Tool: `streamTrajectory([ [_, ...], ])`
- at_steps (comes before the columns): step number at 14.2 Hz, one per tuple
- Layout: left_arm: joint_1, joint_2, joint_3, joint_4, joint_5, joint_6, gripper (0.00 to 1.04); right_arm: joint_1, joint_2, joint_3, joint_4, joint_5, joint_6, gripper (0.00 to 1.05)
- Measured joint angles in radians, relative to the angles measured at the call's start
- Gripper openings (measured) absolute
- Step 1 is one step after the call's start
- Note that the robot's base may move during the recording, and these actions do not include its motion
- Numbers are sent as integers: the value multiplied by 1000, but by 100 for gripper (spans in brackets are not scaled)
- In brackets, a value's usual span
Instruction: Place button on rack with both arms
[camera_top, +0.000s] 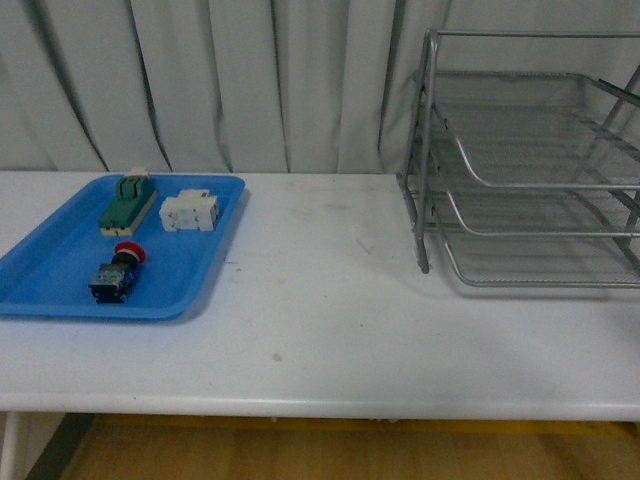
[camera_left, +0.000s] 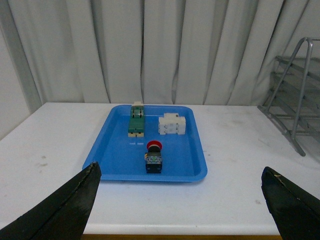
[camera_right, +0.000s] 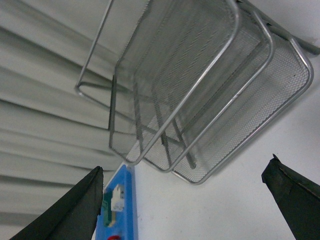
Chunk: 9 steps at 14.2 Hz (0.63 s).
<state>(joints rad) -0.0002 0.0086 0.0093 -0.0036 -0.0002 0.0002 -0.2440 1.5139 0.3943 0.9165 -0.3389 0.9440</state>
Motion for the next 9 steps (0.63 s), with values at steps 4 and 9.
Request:
streamTrajectory([
  [4, 0, 0, 0, 0, 0, 0, 98, 10, 309, 183, 26, 51, 131, 98],
  [9, 0, 0, 0, 0, 0, 0, 98, 60, 490, 357, -8, 90, 203, 98],
])
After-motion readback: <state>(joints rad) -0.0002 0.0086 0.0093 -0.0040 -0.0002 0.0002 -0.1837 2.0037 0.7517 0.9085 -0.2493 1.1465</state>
